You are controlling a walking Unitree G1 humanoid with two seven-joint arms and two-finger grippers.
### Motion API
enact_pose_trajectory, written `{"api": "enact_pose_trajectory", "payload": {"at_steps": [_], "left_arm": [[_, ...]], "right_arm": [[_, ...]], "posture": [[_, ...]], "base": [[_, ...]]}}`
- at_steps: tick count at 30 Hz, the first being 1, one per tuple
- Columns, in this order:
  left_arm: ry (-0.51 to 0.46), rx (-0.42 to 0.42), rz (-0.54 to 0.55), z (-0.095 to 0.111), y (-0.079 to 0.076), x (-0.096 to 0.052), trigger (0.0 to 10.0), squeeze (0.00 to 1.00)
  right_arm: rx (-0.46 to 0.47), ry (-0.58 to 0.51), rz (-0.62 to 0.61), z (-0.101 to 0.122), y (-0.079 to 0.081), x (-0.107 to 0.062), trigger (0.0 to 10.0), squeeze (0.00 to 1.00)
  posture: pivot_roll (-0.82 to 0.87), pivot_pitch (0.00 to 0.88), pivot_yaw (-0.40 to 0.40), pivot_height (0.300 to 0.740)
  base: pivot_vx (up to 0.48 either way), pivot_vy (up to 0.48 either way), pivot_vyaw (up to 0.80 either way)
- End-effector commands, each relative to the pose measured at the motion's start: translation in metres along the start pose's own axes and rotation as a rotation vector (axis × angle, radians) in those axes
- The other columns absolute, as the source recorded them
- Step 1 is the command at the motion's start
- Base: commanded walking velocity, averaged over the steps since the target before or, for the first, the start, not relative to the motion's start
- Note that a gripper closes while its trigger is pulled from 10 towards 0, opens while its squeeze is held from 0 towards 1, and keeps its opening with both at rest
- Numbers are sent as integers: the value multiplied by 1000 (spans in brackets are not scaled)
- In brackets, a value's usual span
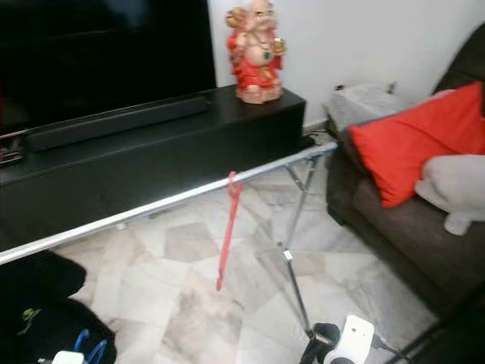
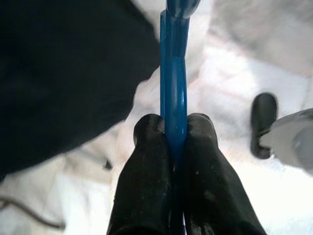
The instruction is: Hang hanger
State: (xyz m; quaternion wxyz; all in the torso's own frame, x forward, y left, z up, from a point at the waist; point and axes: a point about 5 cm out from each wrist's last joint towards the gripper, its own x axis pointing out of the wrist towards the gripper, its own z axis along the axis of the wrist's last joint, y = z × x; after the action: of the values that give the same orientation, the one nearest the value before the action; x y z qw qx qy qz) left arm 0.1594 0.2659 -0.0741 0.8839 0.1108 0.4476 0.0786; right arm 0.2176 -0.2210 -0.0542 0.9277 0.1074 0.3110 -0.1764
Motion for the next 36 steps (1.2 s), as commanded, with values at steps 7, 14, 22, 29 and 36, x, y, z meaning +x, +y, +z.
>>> {"api": "enact_pose_trajectory", "payload": {"at_steps": [7, 14, 22, 29, 36], "left_arm": [[30, -2, -3, -18, 2, -6, 10000, 0], [40, -6, -8, -27, 1, -9, 10000, 0], [43, -12, -12, -34, 0, -12, 10000, 0], [59, -16, -12, -42, 1, -14, 10000, 0], [58, -10, -12, -41, 4, -14, 10000, 0]], "right_arm": [[-3, 15, -13, -12, -9, -5, 10000, 0], [-38, 8, 1, -13, -8, -6, 10000, 0], [-44, 30, 22, -19, -3, -8, 10000, 0], [-48, 28, 29, -18, -1, -7, 10000, 0], [-42, 25, 30, -16, 1, -7, 10000, 0]], "posture": [[122, 0, 40, 740], [123, 4, 41, 740], [145, 24, 27, 740], [150, 35, 31, 740], [152, 39, 34, 740]], "base": [[0, 0, 229], [0, 142, 63], [0, 256, 585], [0, 273, 0], [0, 275, 0]]}}
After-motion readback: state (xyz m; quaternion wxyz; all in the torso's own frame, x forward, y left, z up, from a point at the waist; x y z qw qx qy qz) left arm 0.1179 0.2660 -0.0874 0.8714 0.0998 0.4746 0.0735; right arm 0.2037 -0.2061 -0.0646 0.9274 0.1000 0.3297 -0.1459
